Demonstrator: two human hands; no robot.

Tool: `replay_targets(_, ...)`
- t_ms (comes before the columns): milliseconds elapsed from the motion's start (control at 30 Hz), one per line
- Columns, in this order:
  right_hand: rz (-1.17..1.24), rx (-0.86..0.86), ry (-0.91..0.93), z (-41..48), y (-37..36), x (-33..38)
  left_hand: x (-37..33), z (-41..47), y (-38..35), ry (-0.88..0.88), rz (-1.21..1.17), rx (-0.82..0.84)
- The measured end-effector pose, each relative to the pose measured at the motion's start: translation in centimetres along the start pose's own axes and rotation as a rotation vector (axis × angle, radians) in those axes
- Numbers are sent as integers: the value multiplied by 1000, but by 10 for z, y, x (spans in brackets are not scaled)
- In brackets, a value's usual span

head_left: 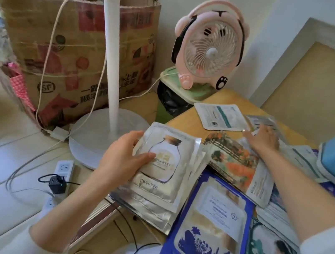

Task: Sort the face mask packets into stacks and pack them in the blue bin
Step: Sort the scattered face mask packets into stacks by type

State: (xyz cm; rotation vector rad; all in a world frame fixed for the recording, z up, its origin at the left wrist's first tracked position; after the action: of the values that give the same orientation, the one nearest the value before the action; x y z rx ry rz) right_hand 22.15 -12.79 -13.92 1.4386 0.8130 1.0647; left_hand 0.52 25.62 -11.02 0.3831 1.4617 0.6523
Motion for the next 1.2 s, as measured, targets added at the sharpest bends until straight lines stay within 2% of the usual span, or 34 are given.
replay_targets(100,-99,-72,-10,8,11,-1,3,-2,-2,-18,69,-8)
replay_targets(267,-264,-142,66,10,26,9,3,-12,-20,30,-30,177)
replay_targets(367,-280,-161,66,11,31,9,-2,-14,-19,0,-14,175)
replay_targets(633,-202,-77,15,17,28,8,-12,-8,-19,-24,146,210)
replay_targets(967,-531,-174,139,3,34,32,-8,-7,-22,-35,155,230)
replay_targets(1067,-469,-158,117,-1,37,26,-9,-8,-25,-40,127,247)
replay_targets(1200,-118,-234,-16,-7,63,-3,-8,-8,-24,-60,52,239)
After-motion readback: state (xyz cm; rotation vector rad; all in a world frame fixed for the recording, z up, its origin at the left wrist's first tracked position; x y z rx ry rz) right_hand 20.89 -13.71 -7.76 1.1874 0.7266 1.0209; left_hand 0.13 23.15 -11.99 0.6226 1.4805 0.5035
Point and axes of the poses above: each hand's wrist, its own z-axis towards the middle knuckle, its own y-axis out of the back of the hand, x = y × z, the point moved 9 cm from there along z, towards the middle knuckle, and after that the axes turned 4 degrees about -y, right-handed, at the moved point
